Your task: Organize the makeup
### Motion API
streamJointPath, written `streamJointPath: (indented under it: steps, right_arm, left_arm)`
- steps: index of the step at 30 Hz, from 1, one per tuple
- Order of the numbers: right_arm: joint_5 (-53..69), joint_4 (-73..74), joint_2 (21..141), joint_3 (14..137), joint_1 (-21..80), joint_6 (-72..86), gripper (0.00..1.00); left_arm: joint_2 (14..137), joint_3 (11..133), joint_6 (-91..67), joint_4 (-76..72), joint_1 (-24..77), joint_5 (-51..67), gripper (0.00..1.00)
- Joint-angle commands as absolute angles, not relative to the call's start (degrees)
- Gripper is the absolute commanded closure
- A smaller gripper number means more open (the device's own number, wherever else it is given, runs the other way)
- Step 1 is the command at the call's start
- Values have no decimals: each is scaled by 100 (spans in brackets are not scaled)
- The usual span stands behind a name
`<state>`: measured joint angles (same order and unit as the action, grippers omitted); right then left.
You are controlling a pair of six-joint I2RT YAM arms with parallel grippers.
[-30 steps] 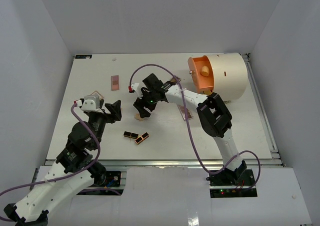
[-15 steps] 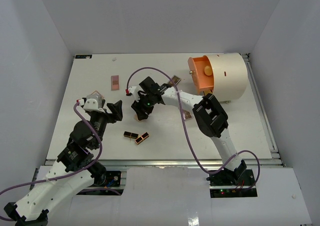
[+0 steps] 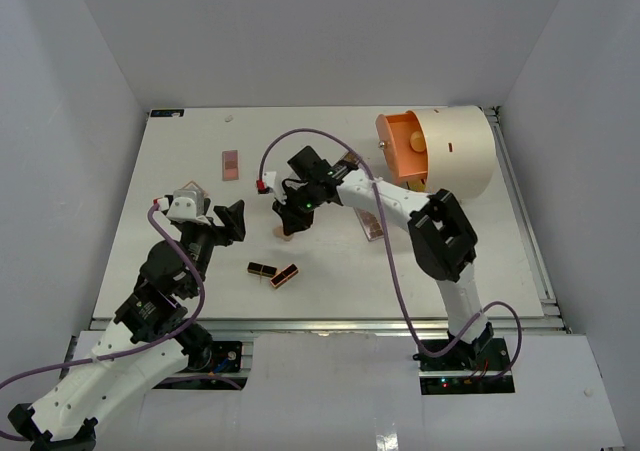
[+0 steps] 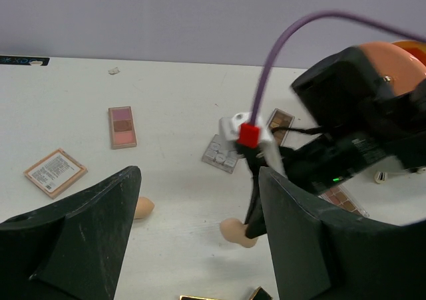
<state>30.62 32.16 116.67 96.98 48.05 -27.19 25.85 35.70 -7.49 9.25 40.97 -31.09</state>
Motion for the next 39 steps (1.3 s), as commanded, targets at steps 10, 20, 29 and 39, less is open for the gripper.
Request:
streamJointPath:
  steps: [10, 20, 29, 39]
  right_arm:
    - [3212, 2627, 7612, 8643, 2507, -3228, 88]
    - [1832, 1835, 7286, 7789, 1019, -2488, 87]
    - [2271, 1807, 7727, 7801, 905, -2289, 83]
    - [2335, 1957, 8097, 7998, 905, -2181, 65]
  left_arm:
    - [2712, 3568, -694, 949, 4069, -3006, 18]
    - [2848, 3560, -694, 950, 4069, -2980, 18]
    - [2825, 3565, -694, 953, 4066, -2978, 18]
    - [2873, 3568, -703, 953, 4069, -2909, 18]
